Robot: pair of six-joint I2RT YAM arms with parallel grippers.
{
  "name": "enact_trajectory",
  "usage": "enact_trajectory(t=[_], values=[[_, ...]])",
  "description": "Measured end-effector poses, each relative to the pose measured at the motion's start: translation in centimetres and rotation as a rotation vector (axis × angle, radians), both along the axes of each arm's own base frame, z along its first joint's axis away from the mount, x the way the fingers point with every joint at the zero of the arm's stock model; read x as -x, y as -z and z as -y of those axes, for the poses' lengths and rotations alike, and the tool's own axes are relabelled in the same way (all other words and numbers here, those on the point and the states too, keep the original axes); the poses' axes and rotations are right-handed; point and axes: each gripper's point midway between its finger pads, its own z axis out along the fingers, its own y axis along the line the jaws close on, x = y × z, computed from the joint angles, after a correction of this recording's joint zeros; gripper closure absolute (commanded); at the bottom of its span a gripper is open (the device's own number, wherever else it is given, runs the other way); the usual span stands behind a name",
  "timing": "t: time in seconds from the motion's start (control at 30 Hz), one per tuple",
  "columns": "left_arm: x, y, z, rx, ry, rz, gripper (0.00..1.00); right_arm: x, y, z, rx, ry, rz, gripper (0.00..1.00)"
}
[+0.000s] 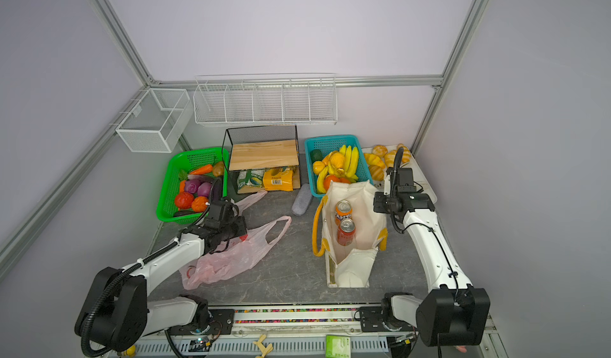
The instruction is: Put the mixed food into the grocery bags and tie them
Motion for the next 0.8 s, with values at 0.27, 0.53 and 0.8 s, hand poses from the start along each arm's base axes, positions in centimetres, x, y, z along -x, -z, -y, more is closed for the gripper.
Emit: enact_trajectory(t=[0.27,0.53,0.8], values=[[-0.1,-0.1,0.2,0.011,0.007,0.006,1.0,-0.1,-0.4,2.9,0.052,0.085,-0.004,0.93],[-0.1,-0.2,0.3,0.013,0.012,0.008,1.0,-1.0,-2.0,5.8,0.076,0.162,0.025,0.93],[-0.1,-0.2,0.4,0.016,0.014,0.009,1.0,-0.9,-1.9,8.4,0.134,0.232,0.01,0.93]])
